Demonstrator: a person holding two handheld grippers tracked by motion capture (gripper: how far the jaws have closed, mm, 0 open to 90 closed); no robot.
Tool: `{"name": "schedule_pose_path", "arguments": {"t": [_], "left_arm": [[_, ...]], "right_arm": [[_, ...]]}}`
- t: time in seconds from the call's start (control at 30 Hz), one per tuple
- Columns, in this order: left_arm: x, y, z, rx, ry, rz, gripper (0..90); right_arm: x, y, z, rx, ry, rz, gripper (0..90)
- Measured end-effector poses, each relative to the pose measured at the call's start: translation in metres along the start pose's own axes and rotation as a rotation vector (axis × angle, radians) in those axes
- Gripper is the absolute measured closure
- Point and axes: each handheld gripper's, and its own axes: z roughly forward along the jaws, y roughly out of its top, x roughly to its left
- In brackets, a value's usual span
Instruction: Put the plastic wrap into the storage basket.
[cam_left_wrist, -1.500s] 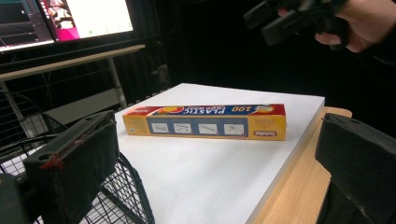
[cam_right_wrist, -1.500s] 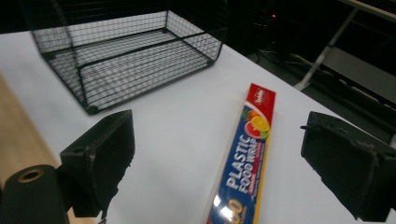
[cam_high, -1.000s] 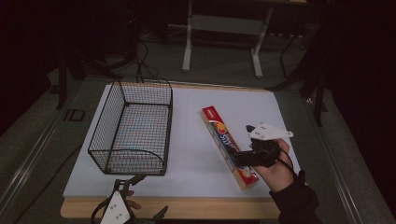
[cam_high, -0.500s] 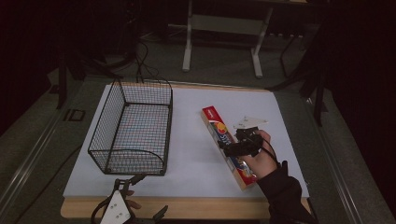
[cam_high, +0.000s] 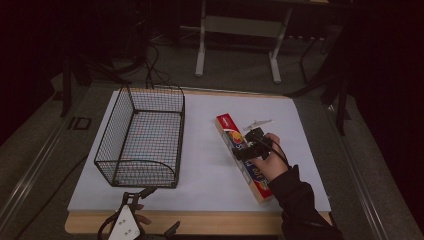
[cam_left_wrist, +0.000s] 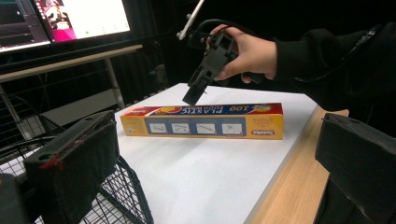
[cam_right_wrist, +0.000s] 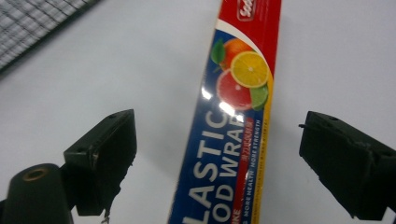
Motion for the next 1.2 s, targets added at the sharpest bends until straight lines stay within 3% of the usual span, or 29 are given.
{"name": "schedule_pose_path", "arguments": {"t": [0.37, 0.73, 1.0, 1.2], "left_arm": [[0.0, 0.0, 0.0, 0.002, -0.001, 0.008, 0.1], [0.0, 0.0, 0.0, 0.007, 0.001, 0.013, 0.1], [0.0, 0.0, 0.0, 0.007, 0.003, 0.016, 0.1], [0.0, 0.0, 0.0, 0.005, 0.009, 0.013, 0.1]], "right_arm": [[-0.006, 0.009, 0.023, 0.169, 0.032, 0.035, 15.0], [-0.007, 0.019, 0.041, 0.367, 0.019, 0.079, 23.0], [-0.01, 0.026, 0.05, 0.451, 0.007, 0.08, 33.1], [-0.013, 0.027, 0.053, 0.483, 0.027, 0.117, 34.2]]}}
